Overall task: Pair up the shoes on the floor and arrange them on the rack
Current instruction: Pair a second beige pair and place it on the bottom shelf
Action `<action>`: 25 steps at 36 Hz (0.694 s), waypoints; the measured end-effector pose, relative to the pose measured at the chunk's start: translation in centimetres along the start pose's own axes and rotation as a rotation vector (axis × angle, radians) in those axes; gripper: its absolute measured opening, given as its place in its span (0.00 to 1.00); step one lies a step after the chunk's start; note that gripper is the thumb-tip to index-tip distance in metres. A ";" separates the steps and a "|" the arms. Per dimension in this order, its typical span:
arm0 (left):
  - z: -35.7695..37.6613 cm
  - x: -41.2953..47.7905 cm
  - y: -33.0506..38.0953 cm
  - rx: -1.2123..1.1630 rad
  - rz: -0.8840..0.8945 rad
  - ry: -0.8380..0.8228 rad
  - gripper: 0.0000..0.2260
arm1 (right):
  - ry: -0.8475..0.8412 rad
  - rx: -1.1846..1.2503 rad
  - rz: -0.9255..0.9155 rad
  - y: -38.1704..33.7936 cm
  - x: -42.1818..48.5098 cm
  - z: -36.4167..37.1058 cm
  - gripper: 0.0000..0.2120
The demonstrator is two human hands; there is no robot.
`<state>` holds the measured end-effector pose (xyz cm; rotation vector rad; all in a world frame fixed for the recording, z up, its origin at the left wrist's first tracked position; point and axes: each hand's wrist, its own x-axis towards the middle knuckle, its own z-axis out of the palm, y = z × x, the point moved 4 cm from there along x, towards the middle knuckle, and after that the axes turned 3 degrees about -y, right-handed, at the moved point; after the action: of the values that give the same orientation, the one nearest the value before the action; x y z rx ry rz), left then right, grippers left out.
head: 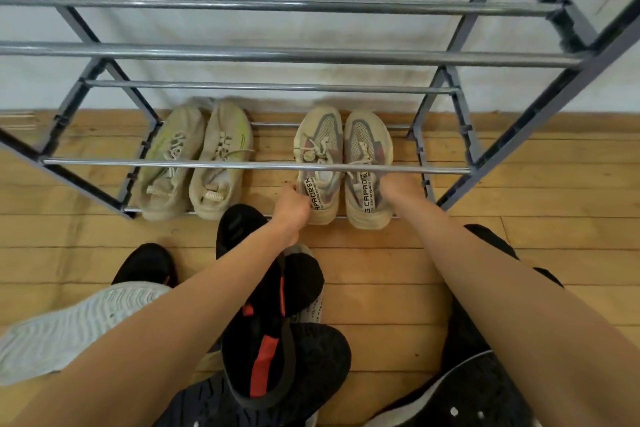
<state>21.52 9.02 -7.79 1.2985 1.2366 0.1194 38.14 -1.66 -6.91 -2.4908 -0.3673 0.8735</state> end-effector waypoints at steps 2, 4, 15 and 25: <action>0.0 0.1 -0.3 -0.005 0.001 -0.014 0.10 | 0.020 0.008 0.010 0.4 0.2 0.1 0.18; 0.2 0.3 -0.6 -0.007 0.003 -0.032 0.13 | 0.052 0.024 0.008 0.7 0.4 0.1 0.19; 0.4 0.1 -0.8 0.050 0.035 -0.083 0.16 | 0.081 0.136 0.027 0.7 1.2 0.2 0.23; -0.3 -0.7 -0.4 0.098 0.010 -0.167 0.17 | 0.154 0.151 -0.009 0.4 0.2 0.0 0.16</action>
<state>20.82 8.59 -7.64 1.3708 1.1053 -0.0427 38.36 -1.94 -7.21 -2.3948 -0.2501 0.6749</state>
